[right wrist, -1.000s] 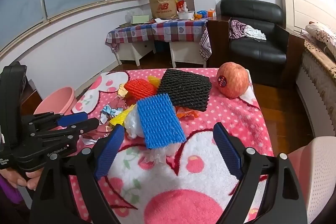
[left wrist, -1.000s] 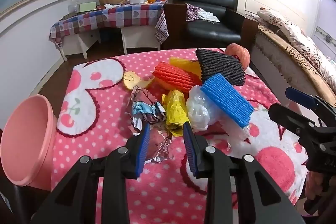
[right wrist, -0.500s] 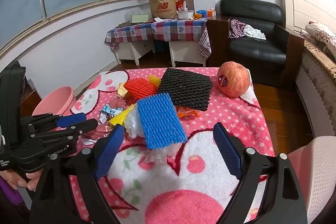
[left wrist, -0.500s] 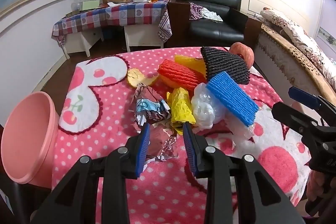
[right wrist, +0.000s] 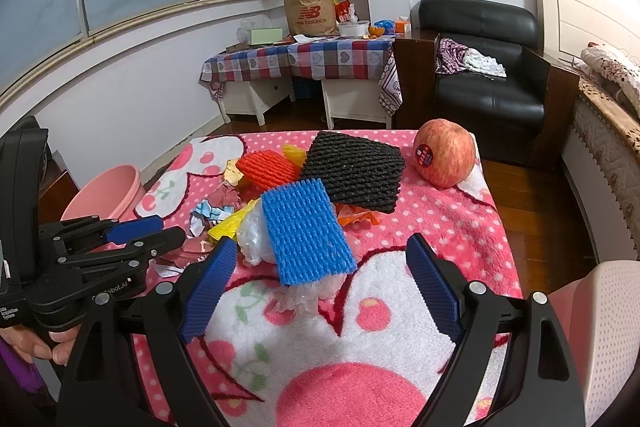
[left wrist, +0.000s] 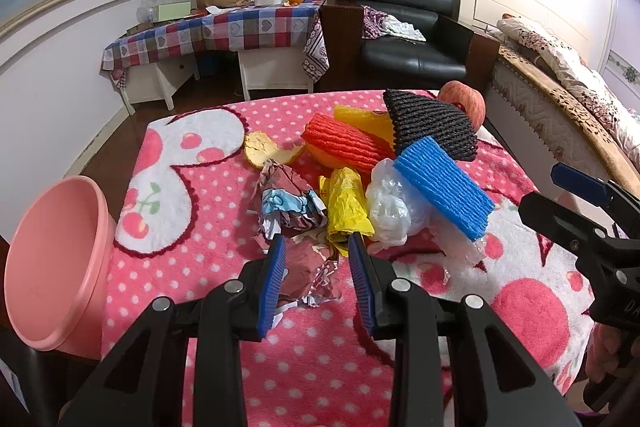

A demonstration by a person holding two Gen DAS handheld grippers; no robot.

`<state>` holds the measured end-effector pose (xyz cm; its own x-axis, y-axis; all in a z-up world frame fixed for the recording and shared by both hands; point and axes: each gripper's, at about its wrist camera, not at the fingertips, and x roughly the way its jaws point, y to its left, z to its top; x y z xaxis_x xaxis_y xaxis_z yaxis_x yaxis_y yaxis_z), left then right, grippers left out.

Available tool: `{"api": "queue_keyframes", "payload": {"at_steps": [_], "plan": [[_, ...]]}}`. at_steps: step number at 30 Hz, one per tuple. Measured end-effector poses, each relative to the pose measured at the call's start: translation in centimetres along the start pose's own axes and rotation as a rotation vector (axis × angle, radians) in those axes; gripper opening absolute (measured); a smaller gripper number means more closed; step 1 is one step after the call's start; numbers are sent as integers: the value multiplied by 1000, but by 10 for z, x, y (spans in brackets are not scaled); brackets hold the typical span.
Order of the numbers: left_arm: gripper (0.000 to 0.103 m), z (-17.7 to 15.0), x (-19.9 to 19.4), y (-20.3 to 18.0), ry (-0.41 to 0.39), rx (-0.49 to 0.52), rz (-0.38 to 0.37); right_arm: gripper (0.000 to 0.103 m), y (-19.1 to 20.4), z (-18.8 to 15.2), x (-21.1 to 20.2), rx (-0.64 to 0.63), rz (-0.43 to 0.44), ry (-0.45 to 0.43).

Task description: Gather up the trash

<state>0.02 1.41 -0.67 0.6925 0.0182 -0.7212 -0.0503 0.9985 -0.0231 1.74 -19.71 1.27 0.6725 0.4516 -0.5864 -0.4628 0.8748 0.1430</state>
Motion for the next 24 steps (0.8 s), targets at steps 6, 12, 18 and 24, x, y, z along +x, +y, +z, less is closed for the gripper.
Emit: {"api": "queue_keyframes", "payload": {"at_steps": [6,12,18,24], "plan": [[32,0,0,-1,0,-1,1,87,0,1,0,-1,0,0],[32,-1,0,0,1,0,4,87,0,2,-1,-1,-2,0],[32,-1,0,-1,2,1,4,87,-1,1,-1,-1,-2,0],[32,-1,1,-1,2,2,6,87,0,2,-1,-1,-1,-1]]}}
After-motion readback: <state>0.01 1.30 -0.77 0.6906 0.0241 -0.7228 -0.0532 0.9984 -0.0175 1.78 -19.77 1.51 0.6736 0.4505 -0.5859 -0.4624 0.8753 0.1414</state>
